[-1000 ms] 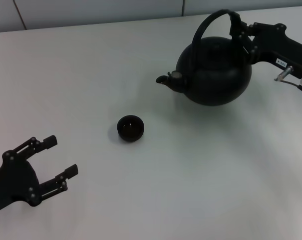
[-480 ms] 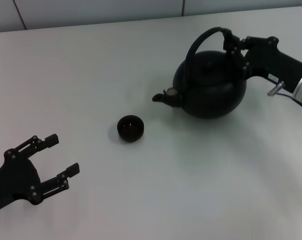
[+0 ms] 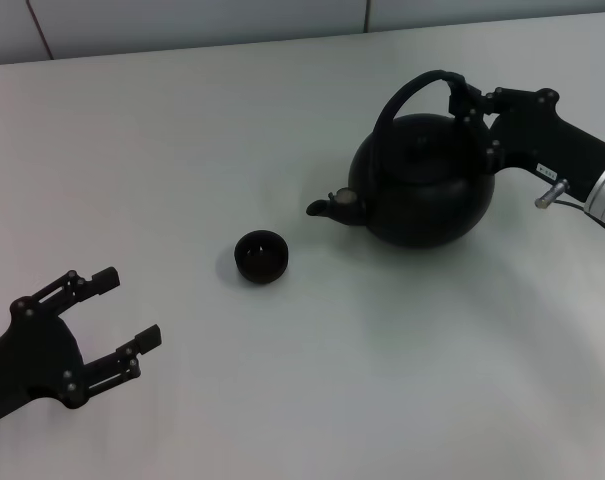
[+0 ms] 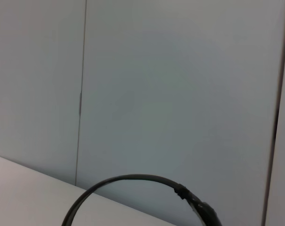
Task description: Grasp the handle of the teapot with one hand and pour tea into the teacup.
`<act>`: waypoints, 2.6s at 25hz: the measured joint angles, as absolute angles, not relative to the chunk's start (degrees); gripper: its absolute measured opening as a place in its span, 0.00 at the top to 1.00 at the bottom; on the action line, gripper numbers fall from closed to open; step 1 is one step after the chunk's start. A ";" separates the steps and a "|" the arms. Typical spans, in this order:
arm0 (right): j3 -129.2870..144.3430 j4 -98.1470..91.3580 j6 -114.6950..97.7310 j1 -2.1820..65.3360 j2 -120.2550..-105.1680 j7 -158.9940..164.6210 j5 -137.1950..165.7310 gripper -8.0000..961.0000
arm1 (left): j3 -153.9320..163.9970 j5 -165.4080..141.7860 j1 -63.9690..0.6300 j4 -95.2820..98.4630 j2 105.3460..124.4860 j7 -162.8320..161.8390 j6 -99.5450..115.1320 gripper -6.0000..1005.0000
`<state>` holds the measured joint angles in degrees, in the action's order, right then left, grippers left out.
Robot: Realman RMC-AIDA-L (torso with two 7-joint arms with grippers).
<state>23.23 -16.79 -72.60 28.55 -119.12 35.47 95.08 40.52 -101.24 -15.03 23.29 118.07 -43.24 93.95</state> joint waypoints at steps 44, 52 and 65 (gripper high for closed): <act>18.92 -15.73 -88.56 13.91 -118.95 36.92 89.23 0.35 | 39.11 -101.24 -15.44 23.20 118.11 -43.67 94.36 0.20; 21.72 -30.57 -100.42 12.61 -117.66 55.30 108.46 0.35 | 39.57 -101.89 -17.37 23.69 116.40 -47.34 95.45 0.20; 21.79 -46.42 -104.39 19.55 -117.99 65.67 130.68 0.35 | 40.44 -117.34 -25.48 30.01 111.60 -66.95 98.90 0.20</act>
